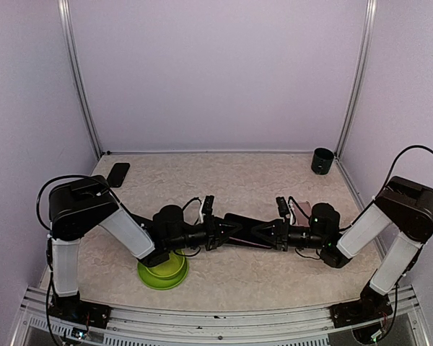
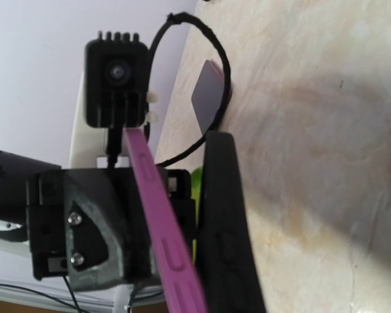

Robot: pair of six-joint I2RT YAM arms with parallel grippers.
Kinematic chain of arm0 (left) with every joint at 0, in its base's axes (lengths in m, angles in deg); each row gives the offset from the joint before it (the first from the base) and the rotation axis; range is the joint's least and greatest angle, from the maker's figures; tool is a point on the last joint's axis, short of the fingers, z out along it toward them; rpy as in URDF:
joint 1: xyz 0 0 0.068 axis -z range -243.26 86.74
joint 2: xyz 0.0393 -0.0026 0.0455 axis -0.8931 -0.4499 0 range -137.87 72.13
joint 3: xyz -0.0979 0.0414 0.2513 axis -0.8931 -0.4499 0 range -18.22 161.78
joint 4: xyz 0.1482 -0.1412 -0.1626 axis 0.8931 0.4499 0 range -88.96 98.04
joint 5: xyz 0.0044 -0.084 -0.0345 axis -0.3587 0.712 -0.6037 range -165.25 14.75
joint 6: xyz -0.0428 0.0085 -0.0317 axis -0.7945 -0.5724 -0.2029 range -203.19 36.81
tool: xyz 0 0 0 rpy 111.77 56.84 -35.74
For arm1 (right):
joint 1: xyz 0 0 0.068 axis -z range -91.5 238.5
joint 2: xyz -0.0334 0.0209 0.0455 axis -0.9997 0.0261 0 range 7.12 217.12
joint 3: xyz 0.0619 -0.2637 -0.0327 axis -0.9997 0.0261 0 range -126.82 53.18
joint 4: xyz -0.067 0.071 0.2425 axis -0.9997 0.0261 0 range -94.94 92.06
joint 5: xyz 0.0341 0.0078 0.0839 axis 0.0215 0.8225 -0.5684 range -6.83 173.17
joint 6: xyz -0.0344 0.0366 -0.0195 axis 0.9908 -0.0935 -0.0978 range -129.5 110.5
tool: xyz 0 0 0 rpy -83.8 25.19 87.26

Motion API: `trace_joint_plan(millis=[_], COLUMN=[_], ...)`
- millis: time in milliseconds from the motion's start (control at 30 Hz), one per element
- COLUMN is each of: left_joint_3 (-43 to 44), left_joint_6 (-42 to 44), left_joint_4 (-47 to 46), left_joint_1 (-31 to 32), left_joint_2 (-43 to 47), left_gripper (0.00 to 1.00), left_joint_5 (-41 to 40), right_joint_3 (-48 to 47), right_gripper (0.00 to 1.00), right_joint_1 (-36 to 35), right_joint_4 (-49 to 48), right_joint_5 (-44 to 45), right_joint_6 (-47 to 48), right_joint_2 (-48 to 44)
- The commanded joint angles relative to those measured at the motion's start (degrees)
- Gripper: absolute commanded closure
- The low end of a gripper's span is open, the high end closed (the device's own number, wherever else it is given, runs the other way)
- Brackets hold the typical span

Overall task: Put the phone into the phone case
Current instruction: Install the phone on the phone case.

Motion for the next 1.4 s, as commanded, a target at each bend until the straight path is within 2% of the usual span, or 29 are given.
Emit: trace_joint_plan(millis=[0, 333, 633, 900, 1367], left_joint_3=[1.31, 0.4, -1.3, -2.85, -5.28], left_joint_6=[-0.51, -0.45, -0.05, 2.16, 5.99], left_joint_4=[0.37, 0.33, 0.72, 4.52, 9.26], left_joint_1=[0.71, 0.17, -0.68, -1.84, -3.92], left_joint_2=[-0.94, -0.33, 0.97, 3.7, 9.34], left_gripper=[0.86, 0.78, 0.63, 0.59, 0.57], left_joint_5=[-0.13, -0.28, -1.16, -2.95, -4.22], right_joint_3=[0.2, 0.09, 0.13, 0.3, 0.4], right_gripper=[0.8, 0.82, 0.83, 0.85, 0.87], right_joint_1=[-1.37, -1.37, -1.4, -1.23, -0.58], right_joint_4=[-2.94, -3.06, -3.06, -3.05, -1.72], right_joint_5=[-2.87, -2.87, -2.87, -2.96, -3.22], right_joint_6=[2.55, 2.47, 2.45, 2.36, 3.01], right_joint_2=[0.39, 0.61, 0.95, 0.97, 0.34])
